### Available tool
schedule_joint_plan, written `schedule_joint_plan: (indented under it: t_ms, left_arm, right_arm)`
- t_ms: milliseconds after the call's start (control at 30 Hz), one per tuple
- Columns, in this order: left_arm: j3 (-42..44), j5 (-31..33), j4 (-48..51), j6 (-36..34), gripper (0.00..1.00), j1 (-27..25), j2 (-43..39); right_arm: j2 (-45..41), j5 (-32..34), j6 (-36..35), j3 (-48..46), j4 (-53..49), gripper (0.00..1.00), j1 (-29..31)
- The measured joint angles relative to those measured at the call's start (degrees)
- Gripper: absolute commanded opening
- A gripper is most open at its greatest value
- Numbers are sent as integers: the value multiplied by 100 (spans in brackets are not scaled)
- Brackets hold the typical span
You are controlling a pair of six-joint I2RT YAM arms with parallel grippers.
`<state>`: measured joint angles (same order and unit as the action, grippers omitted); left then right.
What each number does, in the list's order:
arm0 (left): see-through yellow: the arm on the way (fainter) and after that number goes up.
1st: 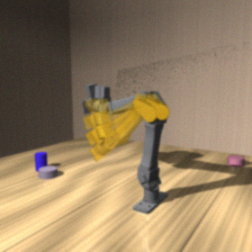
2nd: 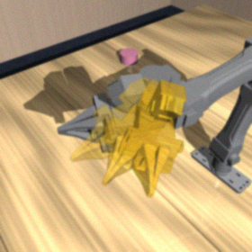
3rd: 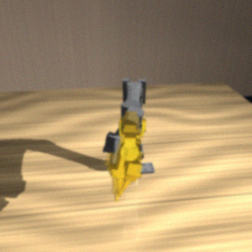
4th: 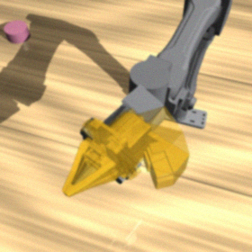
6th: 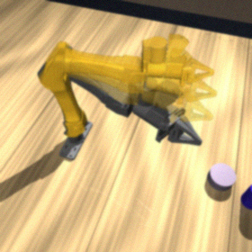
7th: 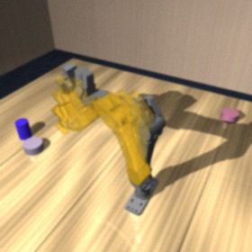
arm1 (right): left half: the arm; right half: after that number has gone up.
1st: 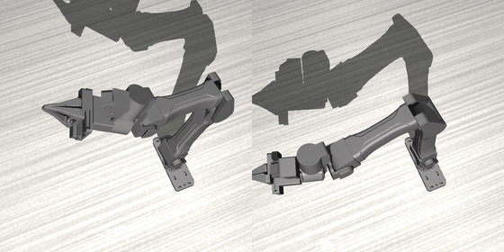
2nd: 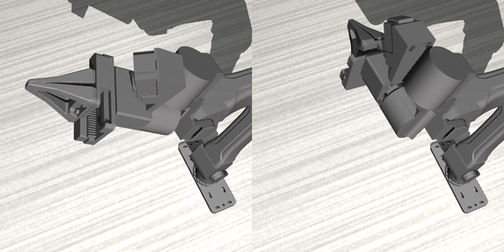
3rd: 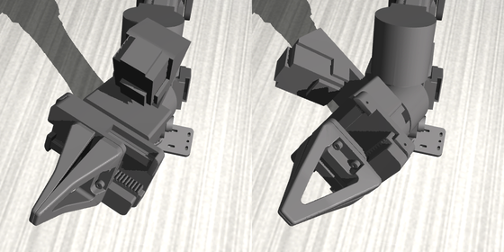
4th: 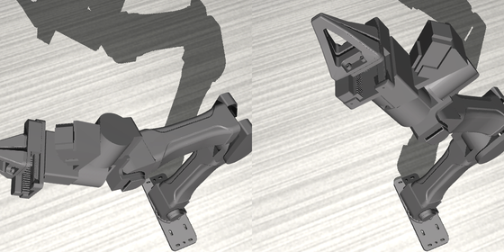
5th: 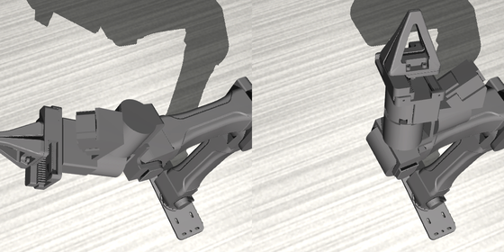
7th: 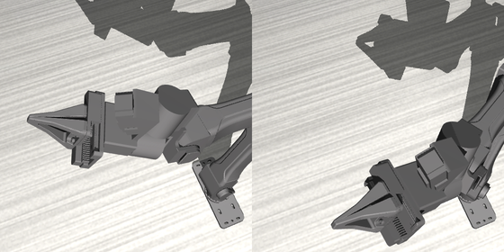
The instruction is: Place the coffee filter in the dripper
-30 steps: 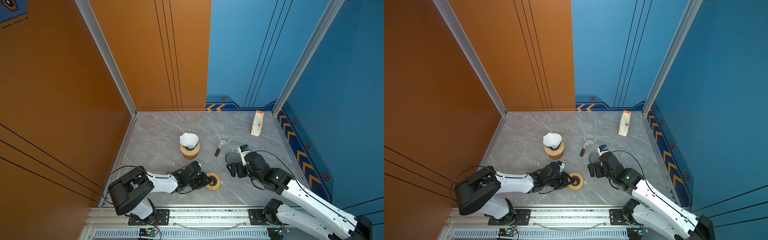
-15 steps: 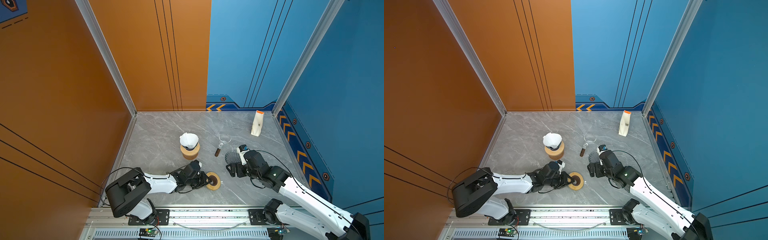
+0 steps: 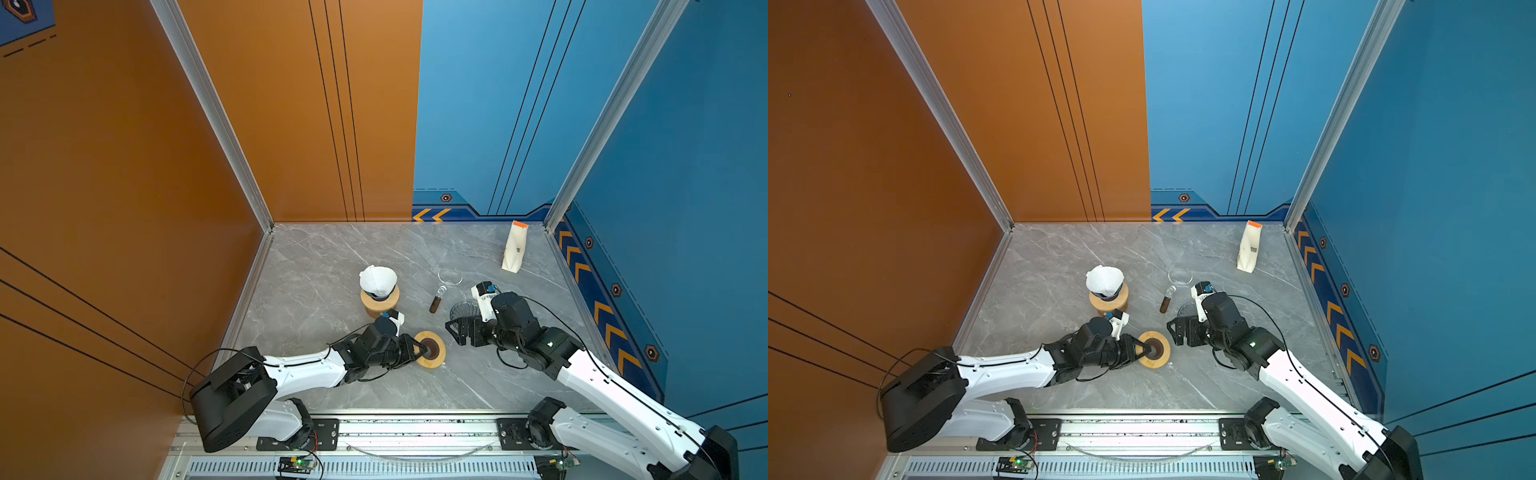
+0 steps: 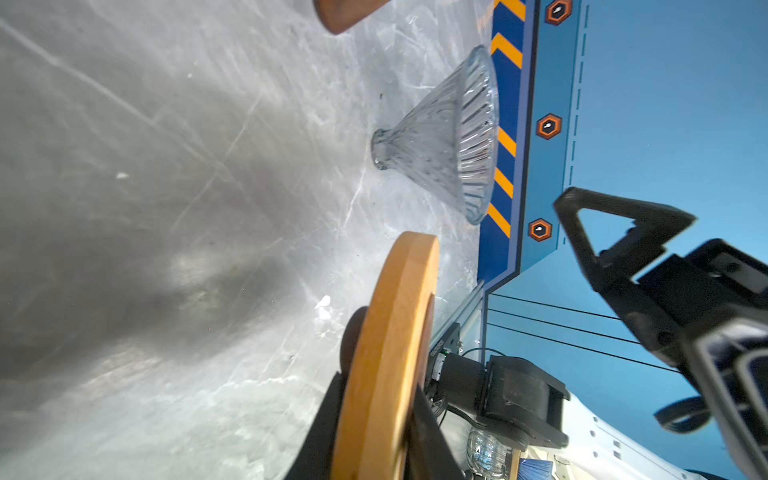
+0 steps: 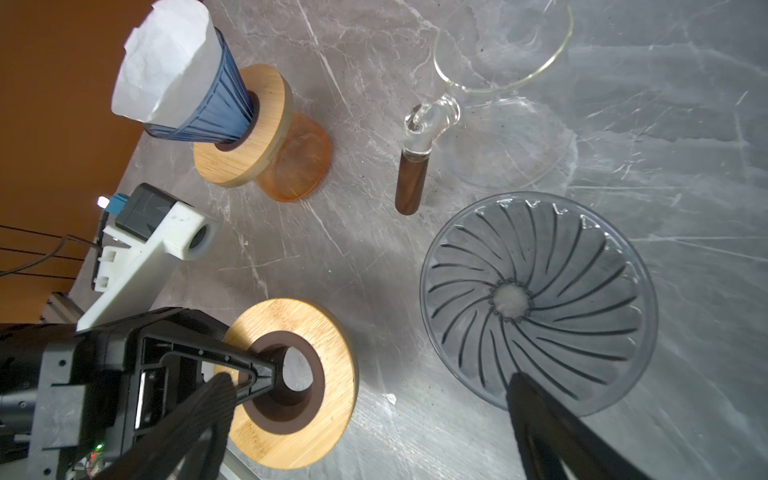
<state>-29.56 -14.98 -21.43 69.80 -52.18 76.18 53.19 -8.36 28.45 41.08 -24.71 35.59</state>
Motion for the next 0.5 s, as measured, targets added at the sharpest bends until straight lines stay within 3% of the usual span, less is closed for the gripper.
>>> schedule_joint_plan:
  t_ms: [500]
  left_arm:
    - [-90, 153, -142, -92, 6, 166, -160]
  right_arm:
    - [636, -846, 756, 0, 765, 87, -356]
